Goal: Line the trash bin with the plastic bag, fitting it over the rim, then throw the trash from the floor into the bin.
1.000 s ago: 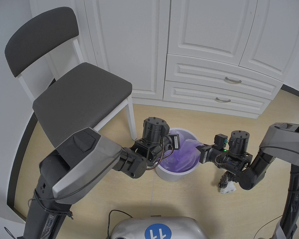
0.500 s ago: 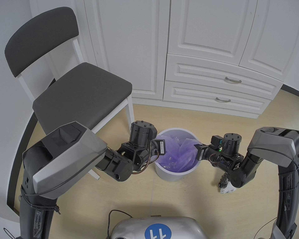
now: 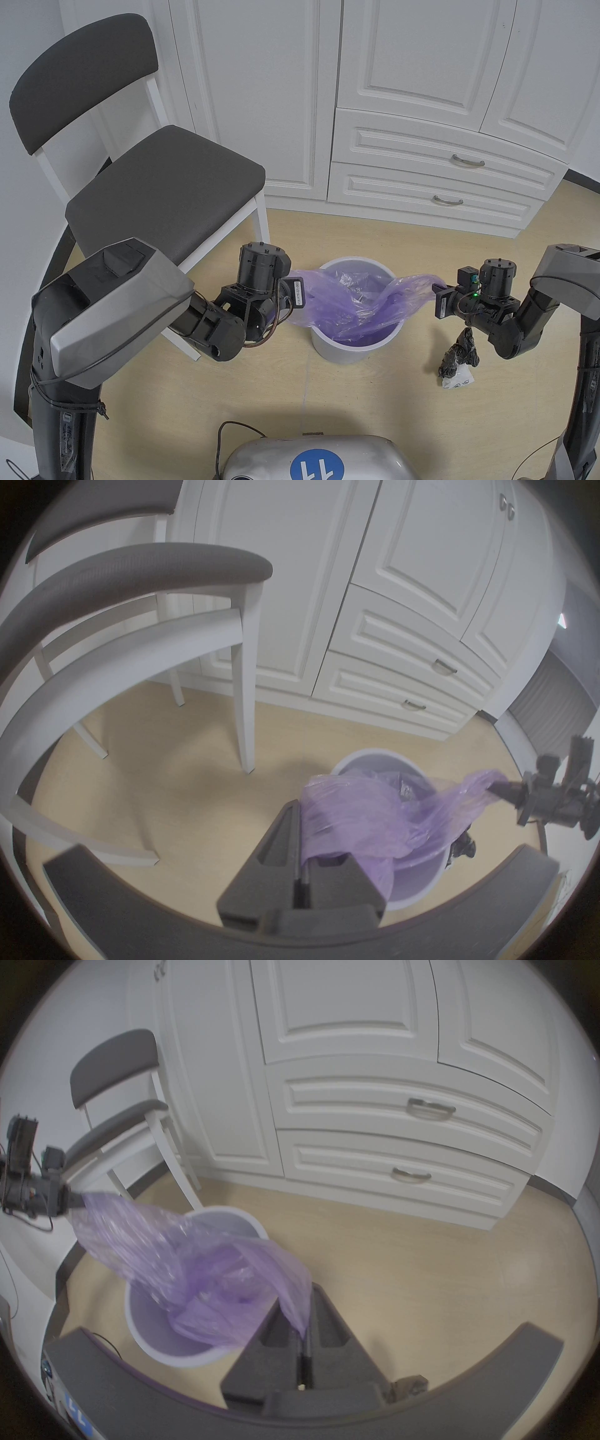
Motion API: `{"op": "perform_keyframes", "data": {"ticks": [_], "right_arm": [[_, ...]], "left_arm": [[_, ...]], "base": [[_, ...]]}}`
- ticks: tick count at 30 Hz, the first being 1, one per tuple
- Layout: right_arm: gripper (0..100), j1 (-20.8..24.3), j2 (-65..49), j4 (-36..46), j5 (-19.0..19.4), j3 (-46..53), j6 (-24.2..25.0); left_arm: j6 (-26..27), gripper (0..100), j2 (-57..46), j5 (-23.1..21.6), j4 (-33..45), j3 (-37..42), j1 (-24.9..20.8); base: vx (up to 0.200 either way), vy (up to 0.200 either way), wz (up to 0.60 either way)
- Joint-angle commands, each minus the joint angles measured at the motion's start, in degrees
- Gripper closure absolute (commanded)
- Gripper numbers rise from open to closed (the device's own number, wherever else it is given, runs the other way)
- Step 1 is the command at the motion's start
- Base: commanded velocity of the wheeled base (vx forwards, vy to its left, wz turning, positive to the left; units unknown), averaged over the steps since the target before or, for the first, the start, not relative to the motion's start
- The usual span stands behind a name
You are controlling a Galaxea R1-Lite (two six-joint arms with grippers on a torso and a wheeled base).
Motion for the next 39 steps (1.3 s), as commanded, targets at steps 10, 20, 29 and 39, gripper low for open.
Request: {"op": "perform_keyframes", "data": {"ticks": [10, 20, 29, 39], "right_arm": [[100, -7.1, 2.6, 1.8, 0.2, 1.0, -7.8], [100, -11.0, 3.0, 2.2, 3.7, 0.6, -9.8], [100, -14.0, 3.1, 3.2, 8.3, -0.3, -9.8], [100, -15.7, 2.8, 5.2, 10.5, -0.6, -9.8]], "left_arm": [[0.7, 100, 3.7, -3.7, 0.3, -7.8, 3.5], [0.6, 100, 11.4, -5.0, 4.0, -19.9, 3.8], [1.0, 100, 12.9, -5.7, 15.0, -30.1, 4.7], [3.2, 100, 12.3, -7.3, 17.8, -29.8, 5.5]], "base": [[0.000, 0.000, 0.00], [0.000, 0.000, 0.00], [0.000, 0.000, 0.00], [0.000, 0.000, 0.00]]}}
